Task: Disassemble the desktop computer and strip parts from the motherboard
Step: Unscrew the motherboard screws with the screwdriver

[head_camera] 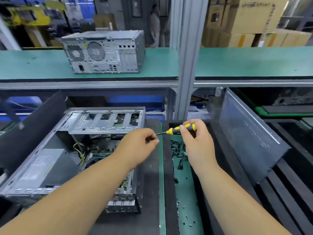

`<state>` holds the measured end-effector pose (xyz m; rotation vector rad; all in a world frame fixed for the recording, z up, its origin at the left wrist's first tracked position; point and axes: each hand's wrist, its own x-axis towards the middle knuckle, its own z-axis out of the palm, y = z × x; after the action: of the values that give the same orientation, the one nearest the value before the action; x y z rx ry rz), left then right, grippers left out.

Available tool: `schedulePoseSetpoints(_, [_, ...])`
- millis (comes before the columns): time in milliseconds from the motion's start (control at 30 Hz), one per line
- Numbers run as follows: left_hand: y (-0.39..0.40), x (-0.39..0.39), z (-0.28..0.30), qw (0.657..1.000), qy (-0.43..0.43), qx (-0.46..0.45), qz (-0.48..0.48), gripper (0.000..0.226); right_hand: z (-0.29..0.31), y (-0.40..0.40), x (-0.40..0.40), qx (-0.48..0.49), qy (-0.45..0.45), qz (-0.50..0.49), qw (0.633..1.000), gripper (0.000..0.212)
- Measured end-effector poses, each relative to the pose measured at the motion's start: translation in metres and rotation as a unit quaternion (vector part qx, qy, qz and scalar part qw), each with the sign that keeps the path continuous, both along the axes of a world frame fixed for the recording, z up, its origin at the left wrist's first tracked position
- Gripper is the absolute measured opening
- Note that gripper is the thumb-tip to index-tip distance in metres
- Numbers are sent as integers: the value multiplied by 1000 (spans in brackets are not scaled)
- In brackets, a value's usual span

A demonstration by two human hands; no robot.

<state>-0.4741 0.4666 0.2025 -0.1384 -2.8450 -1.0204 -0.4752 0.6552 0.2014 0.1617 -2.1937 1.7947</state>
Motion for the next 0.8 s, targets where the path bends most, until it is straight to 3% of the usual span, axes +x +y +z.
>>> schedulePoseSetpoints(333, [-155, 18, -14, 985, -18, 48, 165, 14, -1, -102, -3, 24, 1, 79, 997, 7])
schedulePoseSetpoints(600, [-261, 54, -36, 982, -55, 83, 160, 13, -12, -212, 27, 53, -17, 66, 996, 6])
schedulePoseSetpoints(800, [-339, 92, -38, 984, -29, 70, 162, 15, -4, -296, 48, 52, -14, 63, 997, 9])
